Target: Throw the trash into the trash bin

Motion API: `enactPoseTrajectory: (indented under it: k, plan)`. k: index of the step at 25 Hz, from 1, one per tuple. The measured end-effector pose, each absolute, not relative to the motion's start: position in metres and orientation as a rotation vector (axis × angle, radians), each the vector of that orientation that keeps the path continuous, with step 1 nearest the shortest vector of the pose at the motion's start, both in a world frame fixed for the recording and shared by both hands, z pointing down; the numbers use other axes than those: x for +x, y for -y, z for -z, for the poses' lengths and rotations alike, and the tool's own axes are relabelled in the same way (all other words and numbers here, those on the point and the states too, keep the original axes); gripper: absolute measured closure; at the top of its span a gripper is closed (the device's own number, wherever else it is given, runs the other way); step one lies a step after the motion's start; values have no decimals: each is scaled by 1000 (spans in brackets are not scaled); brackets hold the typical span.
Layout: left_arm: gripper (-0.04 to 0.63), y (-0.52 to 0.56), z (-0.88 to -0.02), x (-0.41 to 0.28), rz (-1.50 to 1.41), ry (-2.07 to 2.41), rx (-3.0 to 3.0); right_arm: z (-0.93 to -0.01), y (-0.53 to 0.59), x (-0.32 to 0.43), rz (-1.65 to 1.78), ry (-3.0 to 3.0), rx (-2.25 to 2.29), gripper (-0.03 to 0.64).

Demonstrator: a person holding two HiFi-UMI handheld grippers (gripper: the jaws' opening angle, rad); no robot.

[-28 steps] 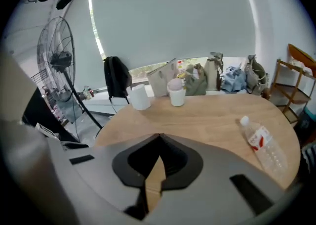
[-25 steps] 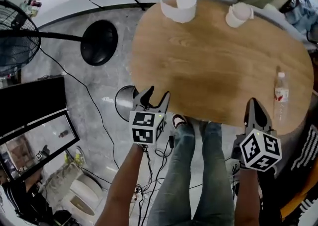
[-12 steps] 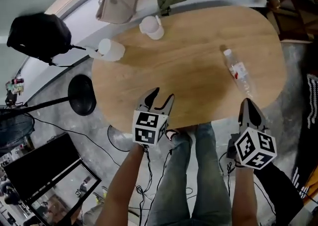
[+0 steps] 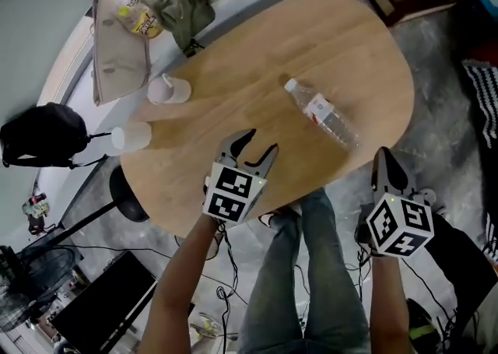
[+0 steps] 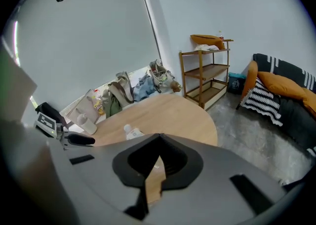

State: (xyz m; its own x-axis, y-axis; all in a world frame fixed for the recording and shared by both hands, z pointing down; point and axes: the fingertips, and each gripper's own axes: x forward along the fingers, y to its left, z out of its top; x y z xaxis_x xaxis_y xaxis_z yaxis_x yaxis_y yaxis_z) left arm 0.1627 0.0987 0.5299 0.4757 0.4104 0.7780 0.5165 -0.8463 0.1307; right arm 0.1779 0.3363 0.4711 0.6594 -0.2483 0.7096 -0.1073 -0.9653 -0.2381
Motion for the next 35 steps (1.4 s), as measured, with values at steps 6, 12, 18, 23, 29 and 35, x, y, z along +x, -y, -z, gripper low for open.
enactPoseTrajectory:
  k: [6, 12, 18, 23, 29, 35]
  plan:
    - [370, -117, -536, 205, 1282, 983, -2358, -483, -360, 195, 1214, -225, -2666, 611]
    - [370, -133, -544, 234, 1208, 1167, -2063, -495, -371, 213, 1206, -151, -2624, 611]
    - [370, -141, -560, 250, 1148, 1310, -1754, -505, -382, 221, 1199, -78, -2578, 611]
    - [370, -148, -569, 258, 1067, 1356, -1533, -515, -389, 214, 1223, -31, -2535, 611]
    - [370, -155, -584, 268, 913, 1408, -1203, -525, -402, 214, 1224, 11, -2520, 611]
    - [370, -159, -597, 266, 896, 1475, -1024, -535, -409, 212, 1236, 38, -2499, 611]
